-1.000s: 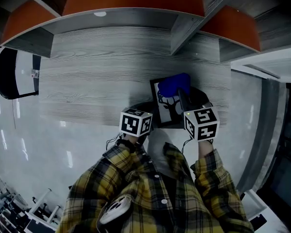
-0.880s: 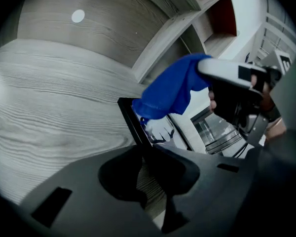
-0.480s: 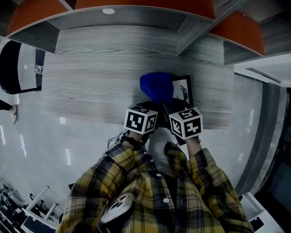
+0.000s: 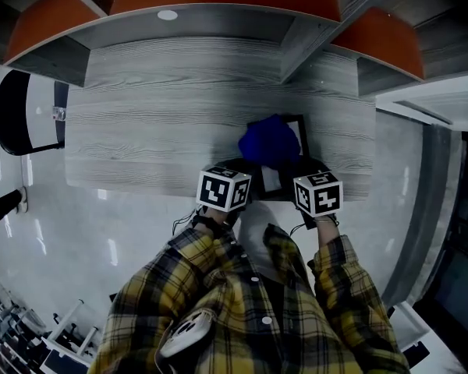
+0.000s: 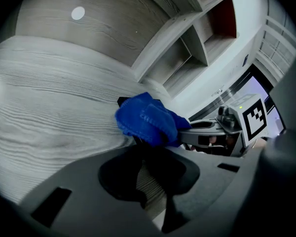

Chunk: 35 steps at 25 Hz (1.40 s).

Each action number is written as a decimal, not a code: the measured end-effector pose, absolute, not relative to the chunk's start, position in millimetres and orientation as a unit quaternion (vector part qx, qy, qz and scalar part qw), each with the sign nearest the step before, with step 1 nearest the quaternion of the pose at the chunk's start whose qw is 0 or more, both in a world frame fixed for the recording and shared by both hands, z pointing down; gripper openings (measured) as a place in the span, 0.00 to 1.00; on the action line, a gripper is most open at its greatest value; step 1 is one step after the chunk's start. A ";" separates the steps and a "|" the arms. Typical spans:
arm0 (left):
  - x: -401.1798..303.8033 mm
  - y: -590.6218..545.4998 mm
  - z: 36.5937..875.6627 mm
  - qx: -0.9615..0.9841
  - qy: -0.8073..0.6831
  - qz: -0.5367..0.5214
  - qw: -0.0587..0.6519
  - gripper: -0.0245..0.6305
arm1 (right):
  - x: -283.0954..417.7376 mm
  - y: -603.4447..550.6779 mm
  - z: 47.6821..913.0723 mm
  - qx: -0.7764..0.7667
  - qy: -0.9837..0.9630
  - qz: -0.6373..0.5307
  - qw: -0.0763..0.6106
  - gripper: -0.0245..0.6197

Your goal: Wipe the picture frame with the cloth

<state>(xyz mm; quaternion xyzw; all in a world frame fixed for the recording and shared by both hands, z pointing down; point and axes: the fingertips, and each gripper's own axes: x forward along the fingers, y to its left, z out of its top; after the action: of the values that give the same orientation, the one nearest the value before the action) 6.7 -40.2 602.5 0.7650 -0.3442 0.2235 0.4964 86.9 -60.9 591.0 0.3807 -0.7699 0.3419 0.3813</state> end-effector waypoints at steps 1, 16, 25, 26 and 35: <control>7.1 -40.0 603.2 0.765 -0.344 0.223 0.497 0.15 | 95.3 -62.0 591.2 0.388 -0.766 0.341 0.383 0.10; 6.0 -42.3 599.5 0.766 -0.343 0.230 0.492 0.16 | 186.3 -62.8 583.9 0.478 -0.709 0.360 0.373 0.10; 6.1 -41.8 600.0 0.765 -0.343 0.236 0.491 0.16 | 95.2 -62.3 470.2 0.416 -0.796 0.388 0.206 0.10; 6.3 -41.2 600.8 0.764 -0.343 0.235 0.493 0.16 | 84.2 -58.1 461.0 0.403 -0.803 0.393 0.196 0.10; 5.2 -41.3 598.2 0.766 -0.344 0.234 0.489 0.16 | 39.1 14.0 556.7 0.321 -0.767 0.467 0.303 0.10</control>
<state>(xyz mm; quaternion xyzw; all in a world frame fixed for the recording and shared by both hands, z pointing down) 5.2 -41.3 598.2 0.7663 -0.3442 0.2342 0.4894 39.1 14.0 556.7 0.3207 -0.7666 0.4667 0.3027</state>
